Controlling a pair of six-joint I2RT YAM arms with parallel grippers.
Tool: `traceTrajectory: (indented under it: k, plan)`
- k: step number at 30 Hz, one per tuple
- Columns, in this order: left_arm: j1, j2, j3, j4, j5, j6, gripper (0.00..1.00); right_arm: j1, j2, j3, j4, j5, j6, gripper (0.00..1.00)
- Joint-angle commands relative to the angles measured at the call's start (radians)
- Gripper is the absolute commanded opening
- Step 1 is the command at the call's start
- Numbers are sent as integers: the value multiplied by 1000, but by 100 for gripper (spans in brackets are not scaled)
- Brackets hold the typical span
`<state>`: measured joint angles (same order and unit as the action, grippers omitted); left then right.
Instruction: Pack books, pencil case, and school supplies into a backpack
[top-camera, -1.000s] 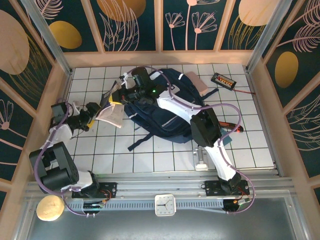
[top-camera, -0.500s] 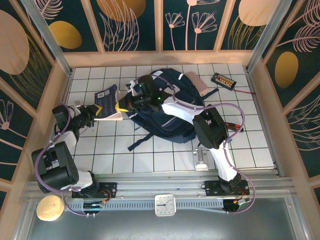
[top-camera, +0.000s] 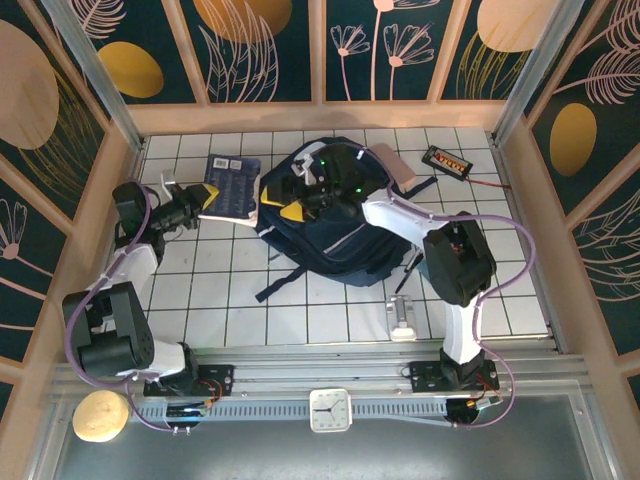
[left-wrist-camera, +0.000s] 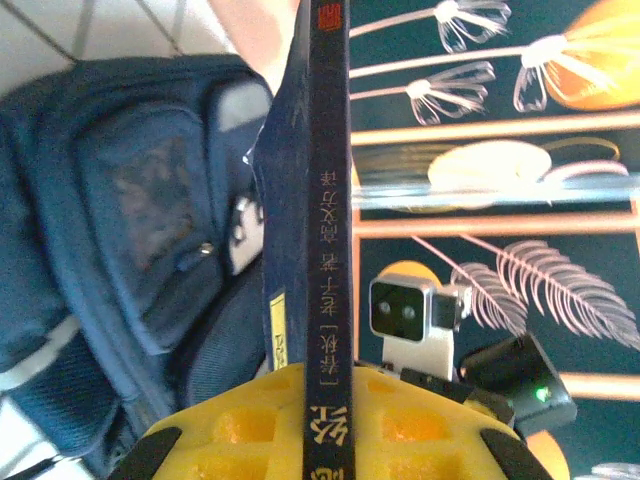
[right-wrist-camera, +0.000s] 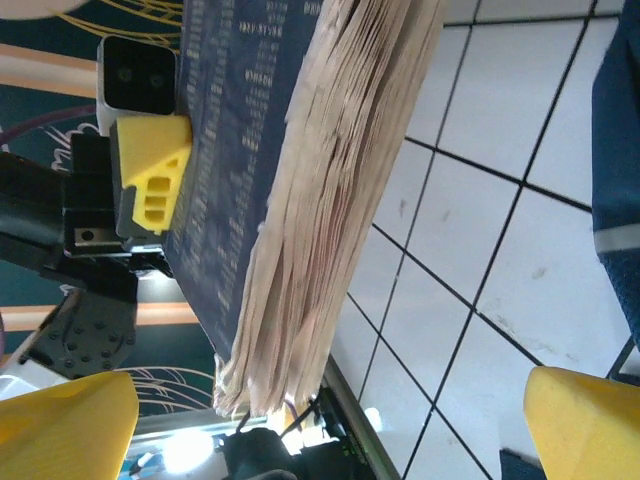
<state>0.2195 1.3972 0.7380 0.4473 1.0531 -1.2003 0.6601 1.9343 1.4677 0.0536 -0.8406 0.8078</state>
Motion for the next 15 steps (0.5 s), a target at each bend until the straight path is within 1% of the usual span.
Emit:
traceTrajectory:
  k: [1, 3, 6, 11, 13, 15]
  plan:
    - [-28, 11, 29, 175, 53, -111, 0, 13, -43, -22, 86, -53, -19, 99]
    - [-54, 14, 27, 217, 55, -147, 0, 13, -32, -23, 134, -63, 1, 99]
    - [-106, 13, 23, 222, 52, -150, 0, 15, -16, -13, 209, -72, 30, 99]
    - [-199, 17, -13, 322, 30, -222, 0, 20, 23, 34, 237, -56, 44, 99]
    - [-226, 24, -25, 374, 19, -262, 0, 20, 24, 25, 263, -44, 56, 99]
    - [-240, 27, -25, 378, 13, -266, 0, 16, 11, -3, 293, -26, 75, 99]
